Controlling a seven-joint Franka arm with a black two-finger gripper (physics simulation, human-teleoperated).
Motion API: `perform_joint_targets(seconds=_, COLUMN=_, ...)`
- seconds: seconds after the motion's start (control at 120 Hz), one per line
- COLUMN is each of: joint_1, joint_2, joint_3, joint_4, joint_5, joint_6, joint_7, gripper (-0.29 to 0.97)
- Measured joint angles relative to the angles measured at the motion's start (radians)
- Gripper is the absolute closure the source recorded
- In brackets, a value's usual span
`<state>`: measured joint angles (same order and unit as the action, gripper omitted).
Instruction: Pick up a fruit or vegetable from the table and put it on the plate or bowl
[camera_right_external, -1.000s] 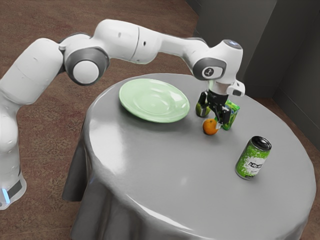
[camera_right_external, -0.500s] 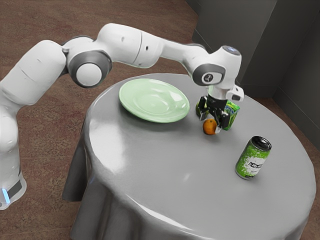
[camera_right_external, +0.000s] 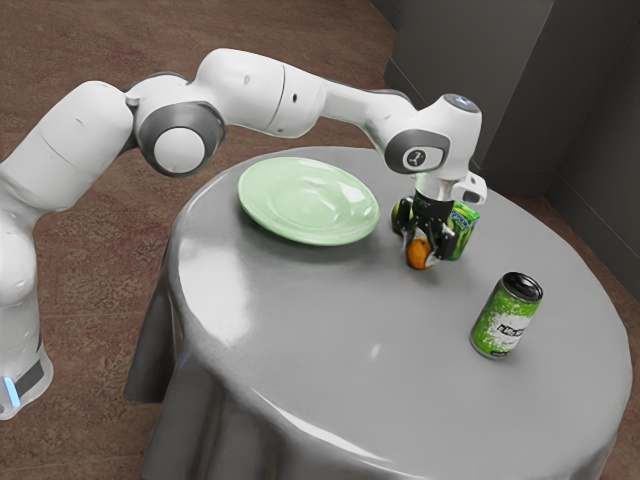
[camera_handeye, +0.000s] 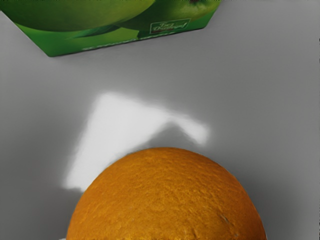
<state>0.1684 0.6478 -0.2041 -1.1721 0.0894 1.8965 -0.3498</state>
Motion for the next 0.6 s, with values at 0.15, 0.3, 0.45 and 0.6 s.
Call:
perform_joint_targets(seconds=0.15, joint_1=0.000, joint_2=0.007, joint_3=0.000, joint_4=0.000, joint_5=0.002, joint_6=0.009, joint_7=0.000, gripper=0.30)
perform_joint_targets(seconds=0.3, joint_1=0.003, joint_2=0.009, joint_3=0.001, joint_4=0.000, joint_5=0.007, joint_6=0.016, joint_7=-0.001, gripper=0.36)
perform_joint_targets(seconds=0.45, joint_1=0.003, joint_2=-0.010, joint_3=0.006, joint_4=0.001, joint_5=0.010, joint_6=0.016, joint_7=-0.001, gripper=0.40)
perform_joint_targets(seconds=0.6, joint_1=0.040, joint_2=-0.147, joint_3=0.051, joint_4=0.002, joint_5=0.012, joint_6=-0.050, joint_7=0.006, gripper=0.43)
